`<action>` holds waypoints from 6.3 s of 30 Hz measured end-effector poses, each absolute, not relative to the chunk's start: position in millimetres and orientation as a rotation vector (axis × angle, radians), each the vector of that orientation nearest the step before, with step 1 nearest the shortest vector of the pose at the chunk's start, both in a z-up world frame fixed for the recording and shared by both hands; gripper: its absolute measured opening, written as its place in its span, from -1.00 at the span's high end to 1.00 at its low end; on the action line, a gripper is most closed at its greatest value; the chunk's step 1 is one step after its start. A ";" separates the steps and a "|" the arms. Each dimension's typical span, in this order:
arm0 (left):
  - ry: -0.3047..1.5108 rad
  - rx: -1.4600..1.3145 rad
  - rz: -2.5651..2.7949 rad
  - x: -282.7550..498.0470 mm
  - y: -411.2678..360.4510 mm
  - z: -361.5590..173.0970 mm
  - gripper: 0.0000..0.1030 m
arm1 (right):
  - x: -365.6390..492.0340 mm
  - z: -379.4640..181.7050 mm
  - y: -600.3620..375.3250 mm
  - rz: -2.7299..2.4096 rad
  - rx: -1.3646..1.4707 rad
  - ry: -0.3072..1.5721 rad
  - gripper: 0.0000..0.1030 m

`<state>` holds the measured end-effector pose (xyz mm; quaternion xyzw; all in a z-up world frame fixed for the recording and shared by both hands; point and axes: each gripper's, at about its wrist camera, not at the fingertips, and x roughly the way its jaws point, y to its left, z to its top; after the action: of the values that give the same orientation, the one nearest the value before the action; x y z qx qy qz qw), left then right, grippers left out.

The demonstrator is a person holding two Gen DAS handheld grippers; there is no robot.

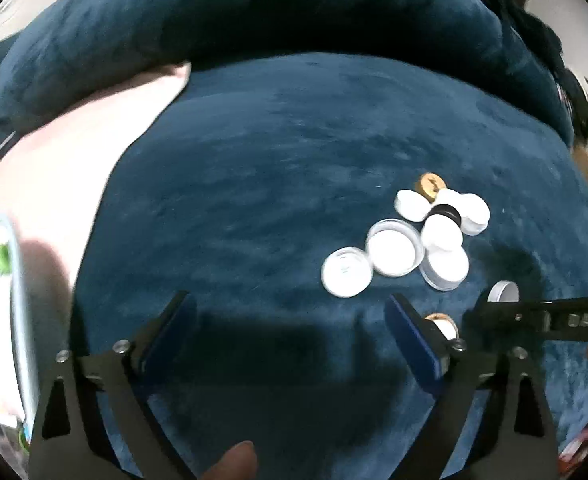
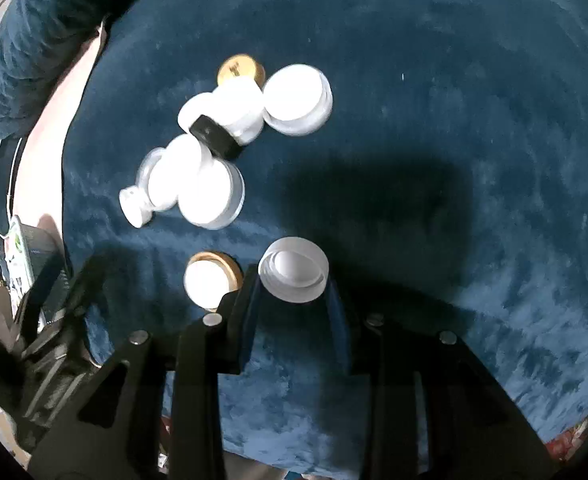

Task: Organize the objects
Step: 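Grasp a white cap with the right tool while the left tool grasps another white cap, then carry both white caps over the grey basket and open both tools, then grasp the tan cap with the right tool, then grasp a white cap with the left tool while the right tool holds the tan cap, then carry both caps over the grey basket and open both tools to drop them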

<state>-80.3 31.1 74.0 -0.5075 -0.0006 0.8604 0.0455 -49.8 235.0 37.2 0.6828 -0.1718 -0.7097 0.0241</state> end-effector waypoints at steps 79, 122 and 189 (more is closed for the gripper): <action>-0.206 -1.574 3.082 54.5 -137.9 151.3 -0.99 | -49.9 94.3 92.4 -2.047 1.848 -0.366 -0.99; 0.009 -1.616 2.882 28.3 -59.1 117.8 -0.99 | -24.0 43.0 173.0 -2.127 2.055 0.120 -0.92; -0.503 -1.469 3.225 108.8 -257.1 175.1 0.42 | -8.9 140.5 -58.5 -1.911 1.628 0.011 0.20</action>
<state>108.8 -257.1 175.1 -0.4005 -0.1372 0.8796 -0.2172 -8.9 -58.5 140.5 0.6164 0.0041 -0.7237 0.3104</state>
